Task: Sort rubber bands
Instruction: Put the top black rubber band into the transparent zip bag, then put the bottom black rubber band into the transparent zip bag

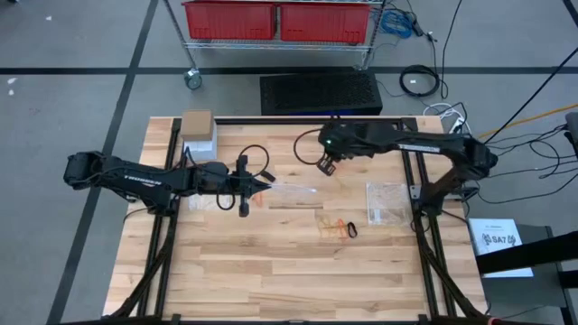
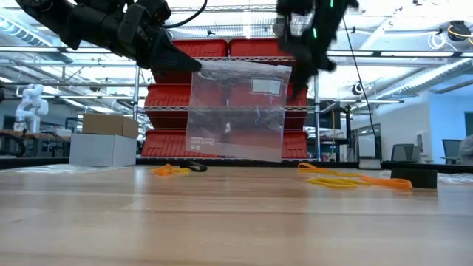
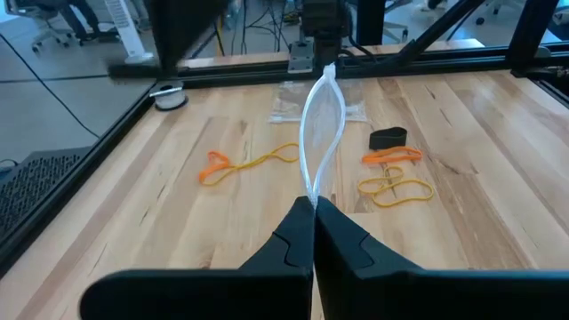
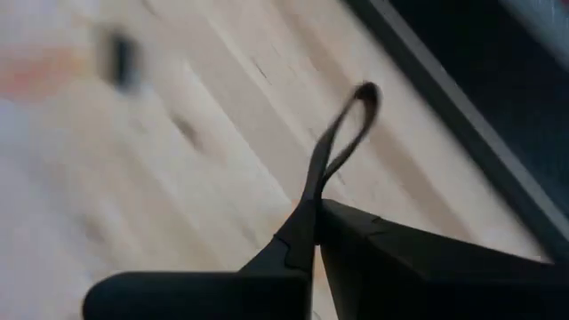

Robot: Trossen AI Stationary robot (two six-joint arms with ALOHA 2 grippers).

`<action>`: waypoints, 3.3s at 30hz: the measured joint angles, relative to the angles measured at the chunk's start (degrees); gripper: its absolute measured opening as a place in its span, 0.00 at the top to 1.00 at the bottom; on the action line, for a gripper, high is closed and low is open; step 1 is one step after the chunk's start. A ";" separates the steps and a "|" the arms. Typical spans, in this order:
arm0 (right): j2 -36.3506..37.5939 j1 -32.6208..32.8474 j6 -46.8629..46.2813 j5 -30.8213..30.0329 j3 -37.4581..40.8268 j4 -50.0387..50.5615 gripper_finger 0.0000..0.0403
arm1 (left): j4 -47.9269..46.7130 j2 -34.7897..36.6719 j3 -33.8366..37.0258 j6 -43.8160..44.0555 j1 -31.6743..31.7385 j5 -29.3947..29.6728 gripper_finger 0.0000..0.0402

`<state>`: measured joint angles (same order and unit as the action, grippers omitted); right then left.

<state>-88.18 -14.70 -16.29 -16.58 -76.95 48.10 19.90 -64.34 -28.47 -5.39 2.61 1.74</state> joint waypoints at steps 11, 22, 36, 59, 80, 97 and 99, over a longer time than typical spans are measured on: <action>-2.57 15.59 9.54 -3.10 -5.81 -12.63 1.00 | 0.22 0.00 0.02 0.46 0.07 0.37 1.00; -7.34 20.37 10.12 -4.76 -5.77 -16.52 1.00 | 0.44 0.00 0.02 0.61 0.09 1.54 1.00; -8.63 20.34 8.84 -4.09 -5.77 -11.75 1.00 | 0.57 0.00 0.02 0.66 0.07 1.81 1.00; -8.72 19.52 4.81 0.46 -8.26 -6.71 0.61 | 0.58 0.00 0.02 0.70 0.09 1.81 1.00; -7.61 32.91 -53.01 9.18 -2.53 19.08 0.57 | -0.09 0.00 0.02 0.66 0.52 1.79 1.00; -7.61 36.68 -75.61 16.67 20.22 -1.28 0.39 | 0.15 0.00 0.02 0.57 0.81 1.77 1.00; -7.61 36.77 -76.01 16.74 21.14 -1.43 0.40 | 0.17 0.00 0.02 0.57 0.81 1.77 1.00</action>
<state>-95.79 22.07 -92.30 0.16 -55.81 46.66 20.07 -64.34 -28.45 -4.82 3.42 3.51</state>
